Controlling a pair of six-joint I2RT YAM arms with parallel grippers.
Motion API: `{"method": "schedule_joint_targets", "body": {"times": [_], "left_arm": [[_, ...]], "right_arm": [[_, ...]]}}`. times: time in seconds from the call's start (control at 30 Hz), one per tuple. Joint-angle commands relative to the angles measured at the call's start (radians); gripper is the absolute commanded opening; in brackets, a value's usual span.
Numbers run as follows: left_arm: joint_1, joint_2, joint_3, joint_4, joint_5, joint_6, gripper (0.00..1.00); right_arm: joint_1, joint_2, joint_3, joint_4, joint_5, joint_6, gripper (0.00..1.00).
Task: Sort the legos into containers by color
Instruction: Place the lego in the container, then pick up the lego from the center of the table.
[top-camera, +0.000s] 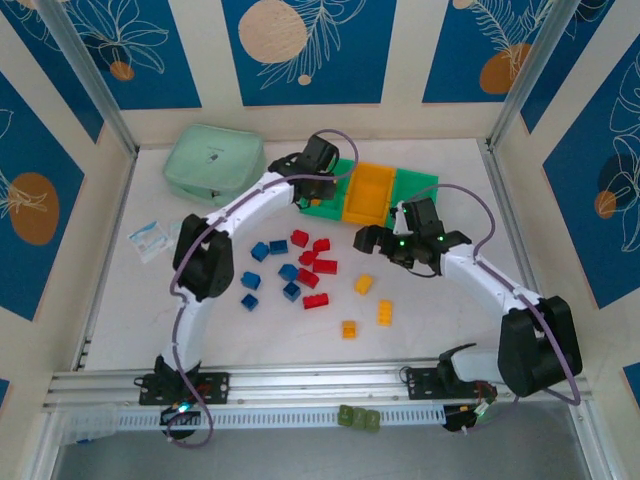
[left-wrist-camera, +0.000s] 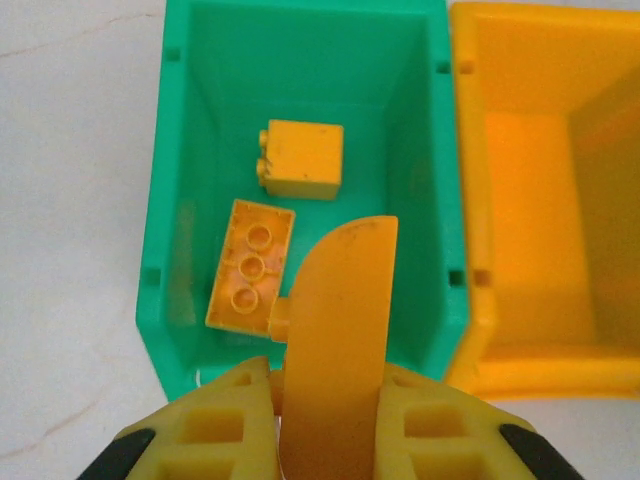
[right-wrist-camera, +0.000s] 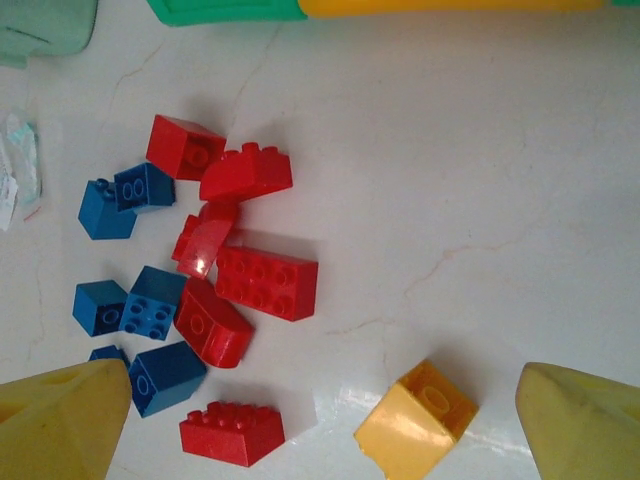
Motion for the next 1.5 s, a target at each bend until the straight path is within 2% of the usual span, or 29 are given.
{"method": "schedule_joint_targets", "body": {"times": [0.0, 0.13, 0.27, 0.33, 0.43, 0.63, 0.77, 1.07, 1.27, 1.47], "left_arm": [[0.011, 0.072, 0.089, -0.02, 0.006, 0.036, 0.19], [0.018, 0.162, 0.193, -0.056, 0.016, 0.042, 0.21], [0.026, 0.223, 0.289, -0.114, 0.049, 0.039, 0.3], [0.026, 0.219, 0.294, -0.115, 0.048, 0.041, 0.36], [0.027, 0.194, 0.29, -0.124, 0.055, 0.037, 0.38], [0.025, 0.113, 0.253, -0.135, 0.177, -0.001, 0.42], [0.003, 0.013, 0.127, -0.106, 0.224, -0.025, 0.44], [-0.095, -0.222, -0.241, -0.039, 0.231, -0.07, 0.49], [-0.179, -0.287, -0.381, -0.019, 0.2, -0.127, 0.51], [-0.236, -0.268, -0.416, -0.043, 0.176, -0.169, 0.53]], "right_arm": [[0.006, 0.018, 0.041, 0.008, 0.004, 0.001, 0.99], [0.007, 0.032, 0.057, 0.008, -0.001, 0.0, 0.99], [0.006, 0.035, 0.066, 0.003, -0.009, 0.001, 0.99], [0.007, 0.034, 0.068, -0.001, -0.01, -0.002, 0.99], [0.006, 0.031, 0.077, -0.015, -0.009, -0.006, 0.99], [0.004, 0.006, 0.081, -0.032, -0.013, -0.007, 0.99], [-0.001, -0.026, 0.076, -0.054, -0.01, -0.012, 0.99], [-0.035, -0.145, -0.008, -0.117, -0.018, -0.014, 0.99], [-0.046, -0.226, -0.061, -0.177, -0.01, -0.004, 0.99], [-0.07, -0.283, -0.128, -0.193, -0.037, 0.018, 0.99]]}}
